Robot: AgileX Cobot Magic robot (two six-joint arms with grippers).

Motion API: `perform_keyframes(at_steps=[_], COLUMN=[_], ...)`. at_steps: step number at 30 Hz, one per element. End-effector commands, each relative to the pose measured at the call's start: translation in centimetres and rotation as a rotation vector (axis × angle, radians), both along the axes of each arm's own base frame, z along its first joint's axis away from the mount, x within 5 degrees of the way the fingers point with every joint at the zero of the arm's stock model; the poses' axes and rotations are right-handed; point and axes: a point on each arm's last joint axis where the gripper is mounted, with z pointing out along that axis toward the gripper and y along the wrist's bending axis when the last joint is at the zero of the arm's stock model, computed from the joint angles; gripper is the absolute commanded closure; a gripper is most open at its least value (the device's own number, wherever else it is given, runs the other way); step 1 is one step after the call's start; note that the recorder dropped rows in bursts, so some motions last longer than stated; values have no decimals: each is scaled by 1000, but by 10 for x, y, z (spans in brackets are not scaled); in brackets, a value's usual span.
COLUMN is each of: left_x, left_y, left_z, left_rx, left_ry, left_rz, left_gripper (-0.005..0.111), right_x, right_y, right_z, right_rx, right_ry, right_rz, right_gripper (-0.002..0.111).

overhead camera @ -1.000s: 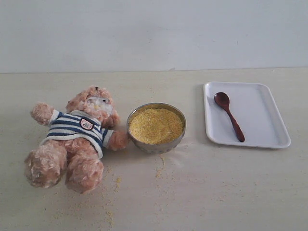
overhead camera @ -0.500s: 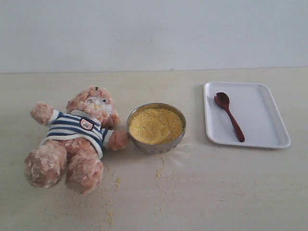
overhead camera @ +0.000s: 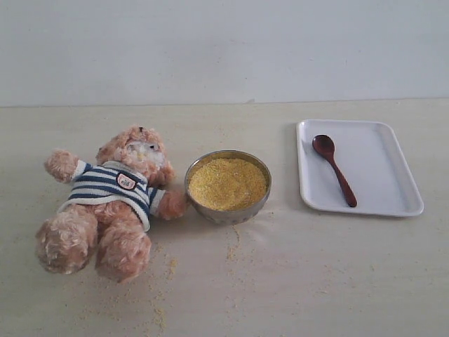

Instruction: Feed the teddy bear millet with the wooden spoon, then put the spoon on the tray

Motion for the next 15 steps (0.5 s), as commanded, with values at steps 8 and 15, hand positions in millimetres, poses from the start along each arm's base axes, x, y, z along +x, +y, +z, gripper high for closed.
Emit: perform_keyframes(at_steps=[8,15], left_x=[0,0], left_y=[0,0], left_z=[-1,-1], left_rx=[3,3], left_ry=[4,4], left_rz=[2,2], left_gripper=[102,102], right_x=[0,0], right_y=[0,-2], right_z=[1,-1], right_rx=[-4,-54], right_ry=[-13,-12], right_rz=[-5,-15], right_gripper=[108,108])
